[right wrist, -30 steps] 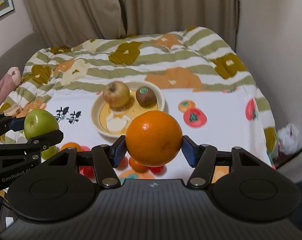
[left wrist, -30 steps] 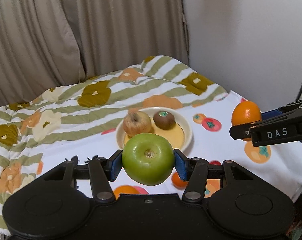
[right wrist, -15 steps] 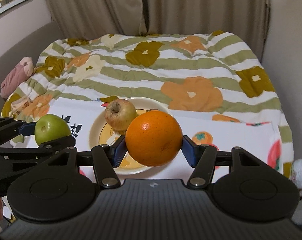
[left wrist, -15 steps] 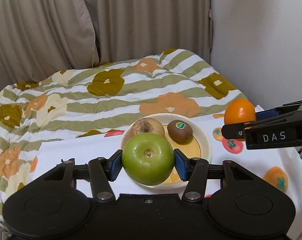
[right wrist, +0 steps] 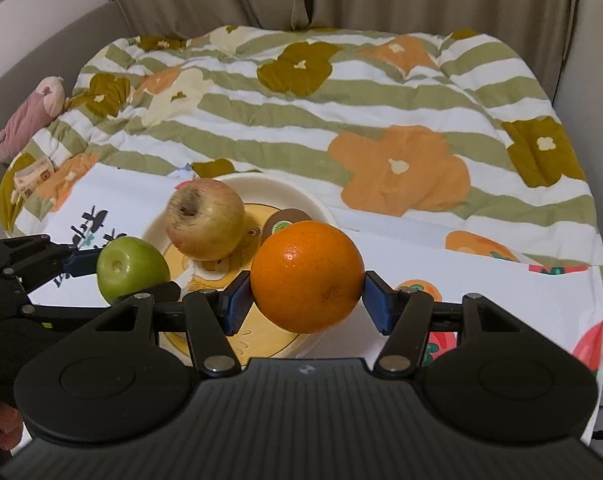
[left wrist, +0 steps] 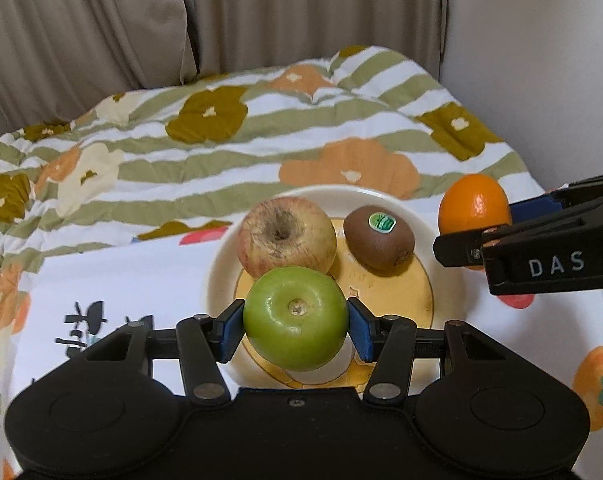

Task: Organize fruits
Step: 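Lower the green apple and orange into the duck bowl and open both tools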

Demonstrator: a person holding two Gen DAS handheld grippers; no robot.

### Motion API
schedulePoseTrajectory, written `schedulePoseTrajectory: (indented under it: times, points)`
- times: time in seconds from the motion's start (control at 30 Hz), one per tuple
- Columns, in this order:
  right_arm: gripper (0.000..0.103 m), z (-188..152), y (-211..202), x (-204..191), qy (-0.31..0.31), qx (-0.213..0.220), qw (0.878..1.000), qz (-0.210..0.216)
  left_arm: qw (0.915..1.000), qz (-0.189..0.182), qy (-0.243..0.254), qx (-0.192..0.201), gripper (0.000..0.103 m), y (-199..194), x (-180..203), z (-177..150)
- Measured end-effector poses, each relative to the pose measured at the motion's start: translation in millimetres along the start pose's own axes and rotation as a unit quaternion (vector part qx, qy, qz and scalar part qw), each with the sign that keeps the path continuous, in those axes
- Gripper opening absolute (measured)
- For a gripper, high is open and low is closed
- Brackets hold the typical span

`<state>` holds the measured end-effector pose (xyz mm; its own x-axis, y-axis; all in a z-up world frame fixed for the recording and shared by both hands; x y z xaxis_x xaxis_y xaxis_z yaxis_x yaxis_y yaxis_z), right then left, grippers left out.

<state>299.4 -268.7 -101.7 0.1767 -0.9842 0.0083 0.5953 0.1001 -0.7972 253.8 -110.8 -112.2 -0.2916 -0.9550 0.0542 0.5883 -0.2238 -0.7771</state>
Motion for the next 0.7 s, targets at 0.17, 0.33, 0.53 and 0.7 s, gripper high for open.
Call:
schedulePoseTrajectory:
  times: [0.17, 0.33, 0.53, 0.7]
  points:
    - [0.074, 1, 15, 3, -0.005, -0.013, 1.000, 0.003, 0.9996, -0.001, 0.012, -0.025, 0.058, 25, 5, -1]
    - [0.074, 2, 23, 8, -0.006, -0.020, 1.000, 0.005, 0.9989, -0.007, 0.020, -0.042, 0.058, 41, 11, -4]
    - [0.074, 2, 23, 8, -0.010, -0.023, 1.000, 0.012, 0.9986, -0.009, 0.034, -0.039, 0.074, 40, 15, -6]
    - [0.074, 1, 22, 9, -0.008, -0.023, 1.000, 0.018, 0.9987, 0.002, 0.046, -0.023, 0.093, 26, 14, -4]
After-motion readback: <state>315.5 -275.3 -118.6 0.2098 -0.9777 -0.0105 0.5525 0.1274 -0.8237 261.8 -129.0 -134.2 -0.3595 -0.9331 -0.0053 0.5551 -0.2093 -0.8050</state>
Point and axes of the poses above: each gripper's, at about its wrist camera, not at the fingertips, and y roughly the way its jaws point, x to its right, z to its top, the point moved 2 cm from there along y, roughly the way its jaws point, and after that the axes turned 11 degrees about -z, right-handed, at the moved point
